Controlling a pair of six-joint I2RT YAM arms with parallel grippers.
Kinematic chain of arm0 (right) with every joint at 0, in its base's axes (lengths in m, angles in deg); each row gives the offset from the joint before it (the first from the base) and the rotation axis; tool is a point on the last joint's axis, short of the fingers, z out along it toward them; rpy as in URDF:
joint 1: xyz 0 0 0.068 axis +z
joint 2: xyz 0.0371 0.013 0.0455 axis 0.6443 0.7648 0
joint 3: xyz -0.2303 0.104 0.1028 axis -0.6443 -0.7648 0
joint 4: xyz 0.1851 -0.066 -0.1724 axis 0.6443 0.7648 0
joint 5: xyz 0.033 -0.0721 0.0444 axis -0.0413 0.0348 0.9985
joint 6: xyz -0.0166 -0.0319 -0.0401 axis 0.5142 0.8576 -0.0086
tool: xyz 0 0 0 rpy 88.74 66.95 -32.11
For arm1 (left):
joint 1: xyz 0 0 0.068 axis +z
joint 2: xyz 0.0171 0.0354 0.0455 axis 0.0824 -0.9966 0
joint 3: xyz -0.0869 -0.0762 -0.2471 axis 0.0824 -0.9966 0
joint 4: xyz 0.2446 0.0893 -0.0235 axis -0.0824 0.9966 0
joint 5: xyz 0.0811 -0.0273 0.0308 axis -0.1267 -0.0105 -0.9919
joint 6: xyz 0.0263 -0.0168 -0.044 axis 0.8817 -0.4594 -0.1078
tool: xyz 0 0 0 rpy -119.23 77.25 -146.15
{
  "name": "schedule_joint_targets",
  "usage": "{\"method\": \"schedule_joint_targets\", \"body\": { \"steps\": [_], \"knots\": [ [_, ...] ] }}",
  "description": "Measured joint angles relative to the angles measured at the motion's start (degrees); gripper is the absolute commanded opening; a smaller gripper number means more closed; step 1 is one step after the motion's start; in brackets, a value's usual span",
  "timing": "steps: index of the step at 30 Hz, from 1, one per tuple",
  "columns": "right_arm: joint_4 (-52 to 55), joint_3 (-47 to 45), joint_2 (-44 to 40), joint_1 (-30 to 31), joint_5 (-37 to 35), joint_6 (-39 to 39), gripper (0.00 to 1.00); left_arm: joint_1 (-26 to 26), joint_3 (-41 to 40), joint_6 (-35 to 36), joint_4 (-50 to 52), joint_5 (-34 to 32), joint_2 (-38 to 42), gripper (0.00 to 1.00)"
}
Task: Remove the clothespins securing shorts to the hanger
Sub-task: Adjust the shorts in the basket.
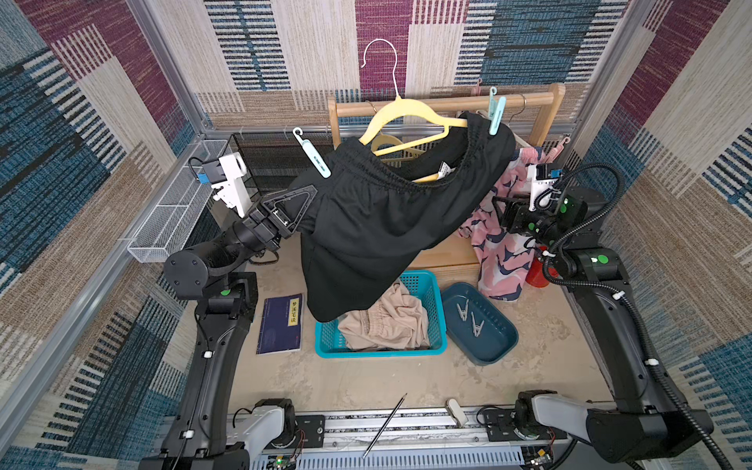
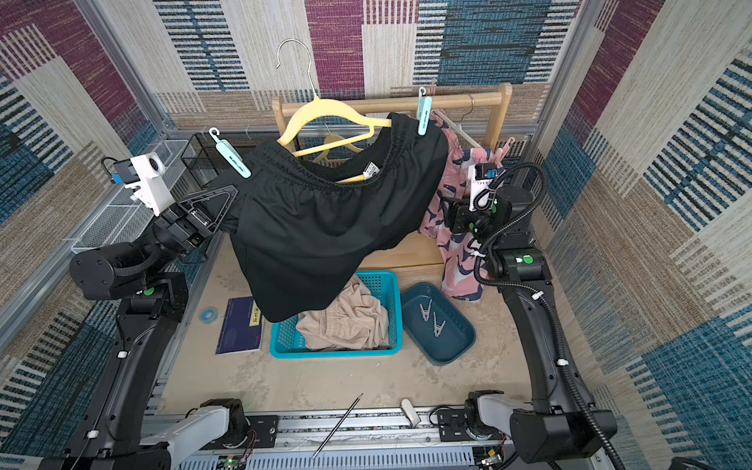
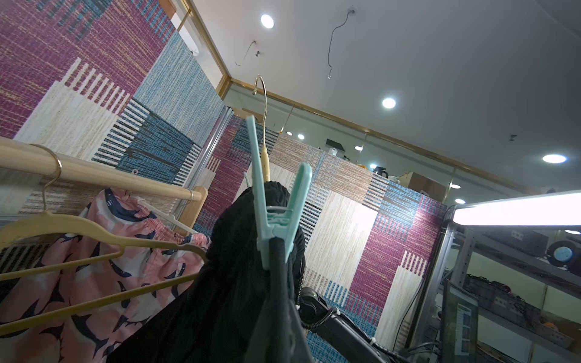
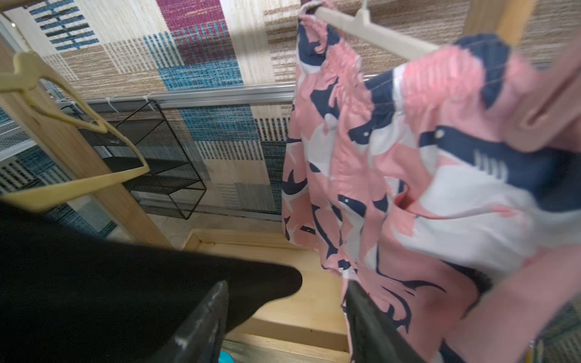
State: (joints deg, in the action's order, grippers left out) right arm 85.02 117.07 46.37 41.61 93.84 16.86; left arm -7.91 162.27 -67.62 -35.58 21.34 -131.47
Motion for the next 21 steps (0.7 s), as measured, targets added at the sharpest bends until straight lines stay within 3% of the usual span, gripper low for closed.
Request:
{"method": "schedule_joint_targets", "body": {
  "steps": [7, 16, 21],
  "knots": [
    [-3.0, -6.8, -3.5, -2.3, -2.1, 0.1, 0.62, -5.0, -7.4, 0.7, -3.3, -2.7, 1.5, 0.00],
    [-15.0, -26.4, -7.7, -0.9, 14.7, -0.7, 0.58, -5.5, -17.4, 0.8, -7.7, -3.9, 1.9, 0.00],
    [-20.6, -33.0, -11.4, 5.9, 18.0, -0.7, 0.59, -5.0, -18.8, 1.9, -9.7, -3.6, 1.1, 0.00]
  ]
}}
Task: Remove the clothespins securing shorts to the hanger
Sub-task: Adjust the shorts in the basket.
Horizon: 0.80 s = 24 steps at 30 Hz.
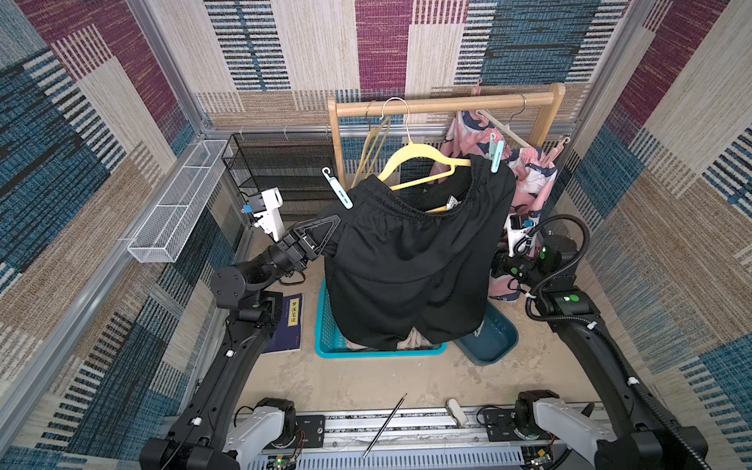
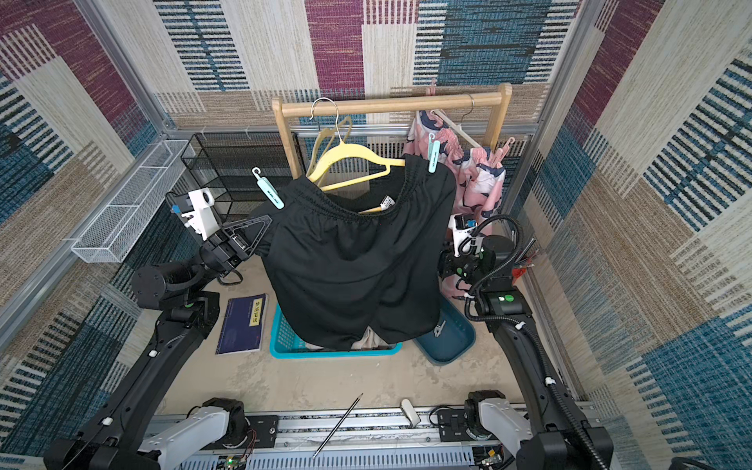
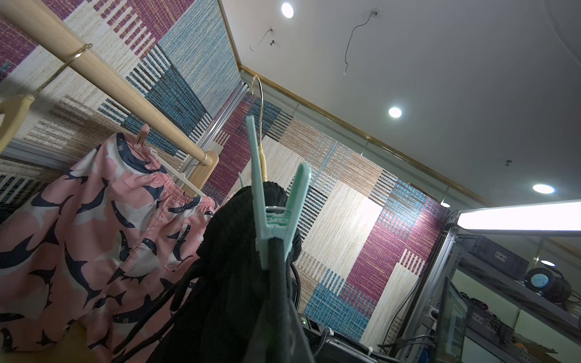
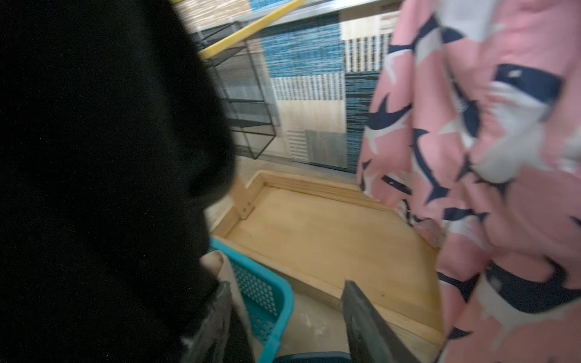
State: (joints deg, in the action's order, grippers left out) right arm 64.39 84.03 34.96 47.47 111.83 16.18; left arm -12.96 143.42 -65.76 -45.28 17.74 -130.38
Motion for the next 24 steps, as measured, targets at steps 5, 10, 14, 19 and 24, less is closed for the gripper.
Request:
{"method": "schedule_joint_targets", "body": {
  "steps": [5, 10, 14, 19, 24],
  "knots": [
    [-4.8, -4.1, 0.7, 5.7, 0.4, -0.9, 0.60, 1.4, -0.8, 0.0, -3.6, 0.5, -2.7, 0.00],
    [-8.7, -5.1, 4.3, 11.5, -0.2, -1.8, 0.60, 2.6, -2.7, -1.8, -8.4, 1.3, -5.1, 0.00],
    [-12.3, -6.1, 6.5, 16.3, -1.6, -3.5, 0.60, 3.2, -3.9, -1.9, -9.0, 2.2, -4.4, 0.00],
    [-16.2, -6.3, 9.6, 23.6, -4.3, -4.4, 0.60, 3.7, -5.8, 0.0, -8.3, 3.6, -1.9, 0.00],
    [-17.5, -7.0, 13.4, 29.0, -7.6, -5.4, 0.60, 4.2, -8.6, 1.5, -8.3, 5.9, -1.0, 0.00]
  ]
}}
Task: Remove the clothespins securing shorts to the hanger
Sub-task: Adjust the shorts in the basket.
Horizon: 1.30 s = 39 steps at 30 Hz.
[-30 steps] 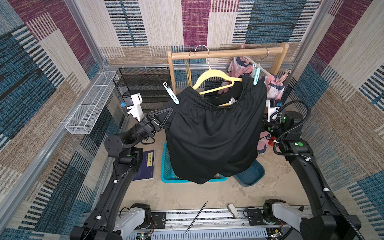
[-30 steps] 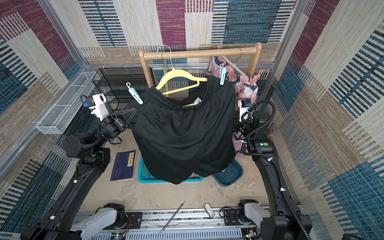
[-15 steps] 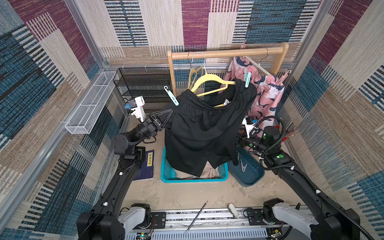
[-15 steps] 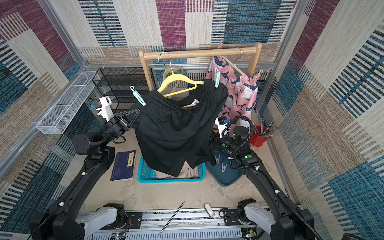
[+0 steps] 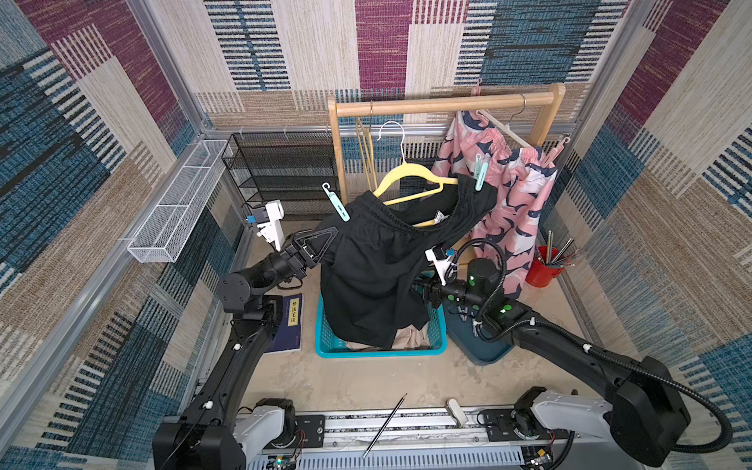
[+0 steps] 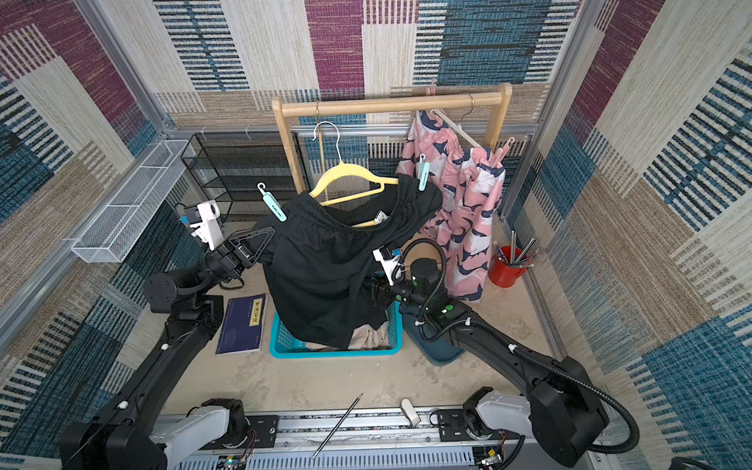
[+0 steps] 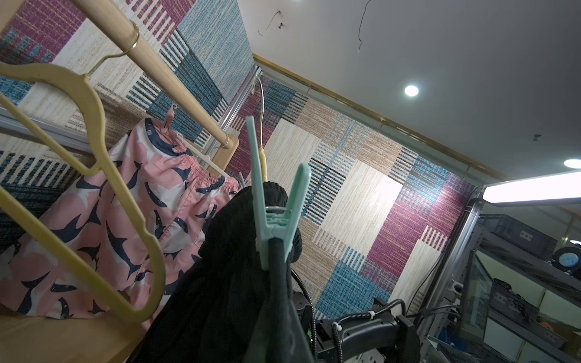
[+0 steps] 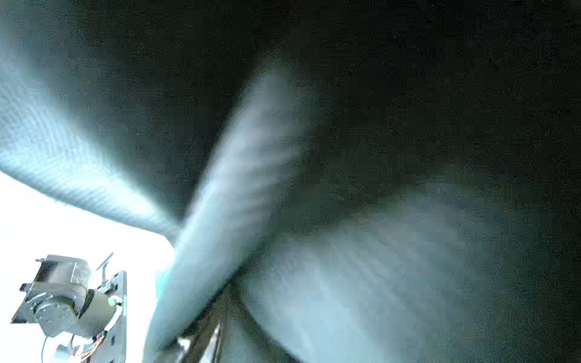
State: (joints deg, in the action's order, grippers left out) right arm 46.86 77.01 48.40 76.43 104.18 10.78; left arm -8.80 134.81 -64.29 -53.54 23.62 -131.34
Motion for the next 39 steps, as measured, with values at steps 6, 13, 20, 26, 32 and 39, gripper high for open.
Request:
{"method": "schedule_joint_targets", "body": {
  "steps": [6, 13, 20, 26, 32, 39],
  "knots": [
    [-1.0, -3.9, 1.1, 3.2, -2.1, -2.0, 0.60, 1.0, -5.4, 0.0, -1.6, 2.7, 0.1, 0.00],
    [-1.1, -10.0, 0.0, 3.4, -3.7, -4.9, 0.60, 2.3, -9.5, -0.7, -7.3, 5.4, -3.1, 0.00],
    [0.0, -15.5, -5.2, 3.4, -8.0, -7.8, 0.67, 3.1, -10.8, -1.9, -10.0, 7.6, -5.6, 0.00],
    [5.5, -17.3, -12.8, 3.0, -12.5, -9.4, 0.67, 5.3, -11.3, -1.9, -11.3, 8.3, -6.9, 0.00],
    [13.8, -19.0, -21.5, 1.3, -13.0, -11.7, 0.67, 6.7, -11.3, -2.2, -11.5, 9.2, -7.0, 0.00],
    [22.6, -16.3, -29.8, -12.5, -3.6, -11.7, 0.66, 6.8, -11.3, -2.8, -11.6, 11.1, -6.4, 0.00]
  ]
}}
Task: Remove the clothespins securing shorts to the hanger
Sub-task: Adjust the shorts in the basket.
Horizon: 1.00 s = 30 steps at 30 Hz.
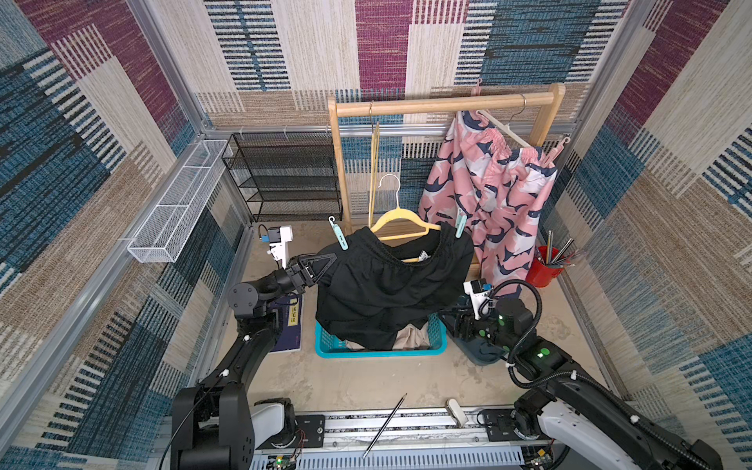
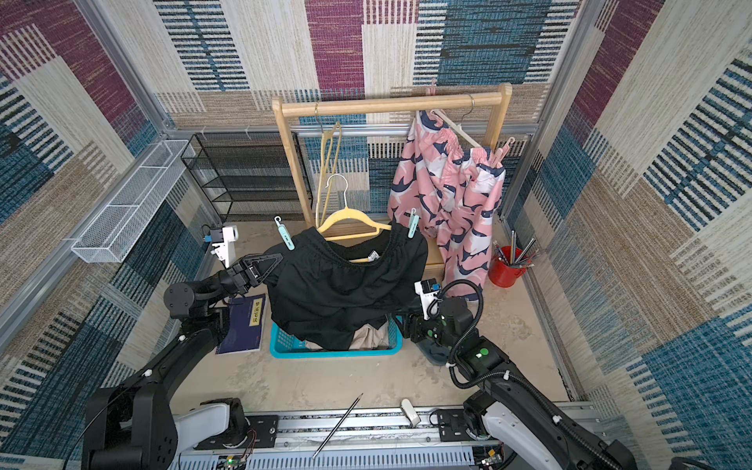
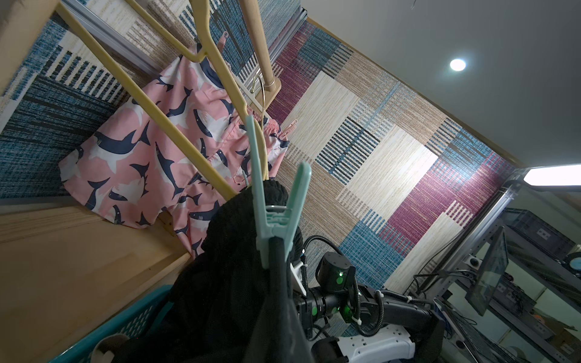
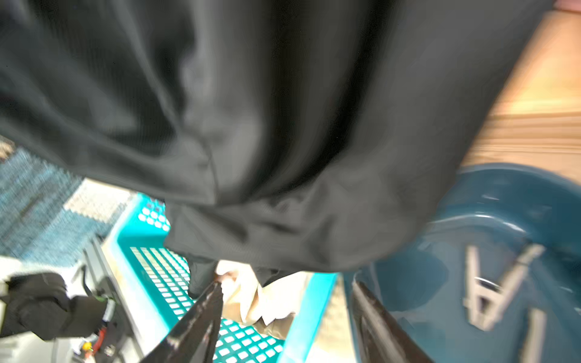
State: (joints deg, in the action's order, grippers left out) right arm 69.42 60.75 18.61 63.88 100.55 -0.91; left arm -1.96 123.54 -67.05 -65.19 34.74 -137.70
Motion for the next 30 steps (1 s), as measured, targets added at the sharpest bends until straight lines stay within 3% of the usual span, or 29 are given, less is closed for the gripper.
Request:
{"method": "schedule_joint_targets", "body": {
  "steps": [8, 18, 24, 30],
  "knots": [
    [2.9, 13.3, 2.3, -10.5, 11.1, 4.4, 0.66, 0.1, 0.0, -0.9, 0.0, 2.5, 3.7, 0.00],
    [2.3, 26.2, 6.2, -20.6, 18.9, 7.7, 0.66, 0.1, -3.9, -1.7, -0.2, 4.2, 7.5, 0.00],
    [-3.0, 26.6, 10.1, -33.4, 32.5, 7.2, 0.66, 0.1, -6.7, -1.7, -0.3, 3.6, 8.6, 0.00],
    [-8.1, 22.4, 14.5, -37.0, 43.4, 6.3, 0.68, -0.1, -7.1, -1.7, -0.3, 3.6, 9.2, 0.00]
  ]
}}
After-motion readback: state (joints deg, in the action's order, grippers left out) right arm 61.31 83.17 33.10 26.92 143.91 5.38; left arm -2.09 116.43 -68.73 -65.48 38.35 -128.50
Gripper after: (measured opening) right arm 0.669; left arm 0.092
